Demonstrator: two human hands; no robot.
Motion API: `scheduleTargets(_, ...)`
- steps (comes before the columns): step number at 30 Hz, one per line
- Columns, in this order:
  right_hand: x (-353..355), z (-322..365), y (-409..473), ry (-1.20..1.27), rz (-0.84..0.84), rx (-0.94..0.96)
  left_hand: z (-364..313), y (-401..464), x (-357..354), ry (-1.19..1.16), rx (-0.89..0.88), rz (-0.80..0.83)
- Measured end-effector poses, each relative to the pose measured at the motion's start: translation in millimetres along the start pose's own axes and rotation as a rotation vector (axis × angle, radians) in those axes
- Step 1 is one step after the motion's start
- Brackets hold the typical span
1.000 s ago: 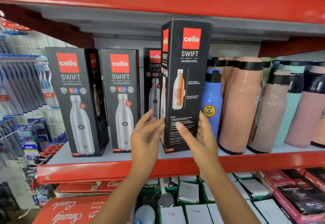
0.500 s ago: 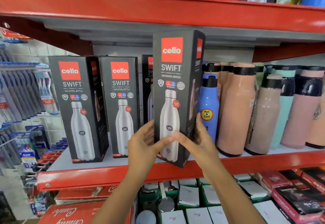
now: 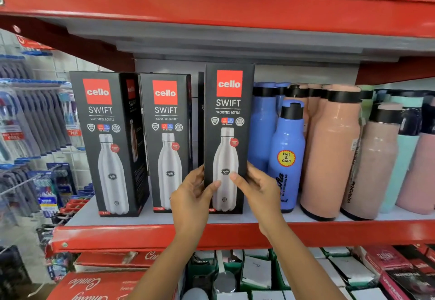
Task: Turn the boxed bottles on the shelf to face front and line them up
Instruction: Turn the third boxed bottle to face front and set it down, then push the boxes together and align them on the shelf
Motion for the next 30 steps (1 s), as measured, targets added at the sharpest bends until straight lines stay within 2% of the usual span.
scheduleTargets(17,-19.7,-27.7,2.5,-0.136,0.116,0.016,21.0,8.2,-6.8,0.177,-0.005,-0.102)
scheduleTargets(30,-16.8,-12.8,-14.1,-0.131,0.106,0.026,23.5,-6.2,2.4,0.129,0.005,-0.021)
Point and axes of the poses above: each hand's wrist, its own y-axis towards the middle knuckle, its own x-axis out of the back of the hand, z = x × y, the point moved 9 cm from there along y, towards the middle knuckle, and after that the axes turned 14 degrees about x, right-handed, at the moved point
